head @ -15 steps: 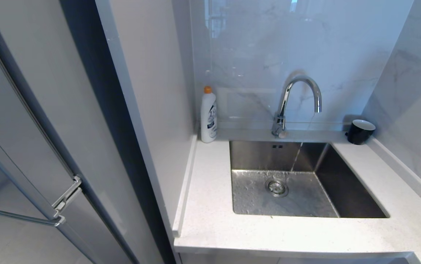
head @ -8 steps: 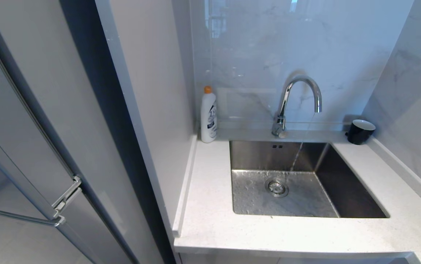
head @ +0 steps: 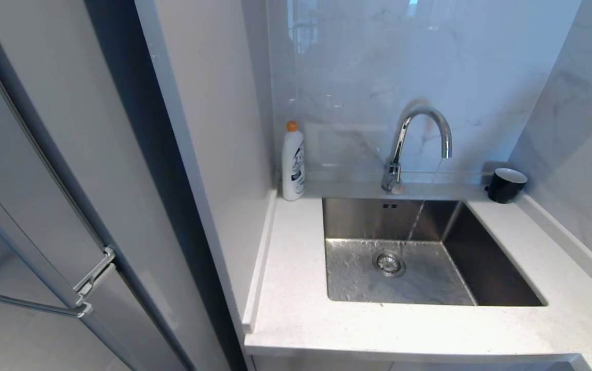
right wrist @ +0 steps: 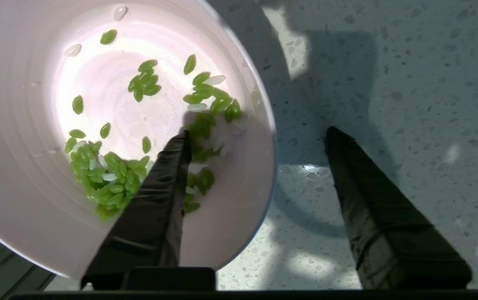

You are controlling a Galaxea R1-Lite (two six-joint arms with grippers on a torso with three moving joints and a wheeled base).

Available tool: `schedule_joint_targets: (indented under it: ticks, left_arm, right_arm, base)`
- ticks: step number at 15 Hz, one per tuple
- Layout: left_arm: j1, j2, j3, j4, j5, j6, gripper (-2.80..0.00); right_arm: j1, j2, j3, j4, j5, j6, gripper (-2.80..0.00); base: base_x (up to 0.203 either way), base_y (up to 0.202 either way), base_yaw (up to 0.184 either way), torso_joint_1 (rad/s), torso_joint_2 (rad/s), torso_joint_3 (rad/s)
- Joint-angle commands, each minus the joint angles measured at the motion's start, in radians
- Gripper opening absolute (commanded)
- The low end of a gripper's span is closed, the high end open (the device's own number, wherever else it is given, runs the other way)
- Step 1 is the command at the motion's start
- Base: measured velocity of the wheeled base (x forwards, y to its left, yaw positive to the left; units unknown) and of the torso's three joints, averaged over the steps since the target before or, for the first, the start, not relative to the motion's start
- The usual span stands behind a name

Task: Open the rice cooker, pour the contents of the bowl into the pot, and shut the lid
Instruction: Pick up the bowl on the table

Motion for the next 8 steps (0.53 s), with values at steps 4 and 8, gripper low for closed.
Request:
schedule_joint_targets:
  ticks: [4,8]
  left_arm:
    - [0.000,0.001,0.002,0.000,0.000,-0.003,-2.80]
    - [0.000,0.001,0.002,0.000,0.000,-0.003,-2.80]
  right_arm:
    - [0.002,0.002,0.000,-0.001,0.002,-0.001,-2.80]
    - [0.002,0.000,-0.002,-0.001,0.002,-0.001,-2.80]
  base:
    - [0.000,0.000,0.000,0.000,0.00,0.000]
    - [0.000,0.000,0.000,0.000,0.00,0.000]
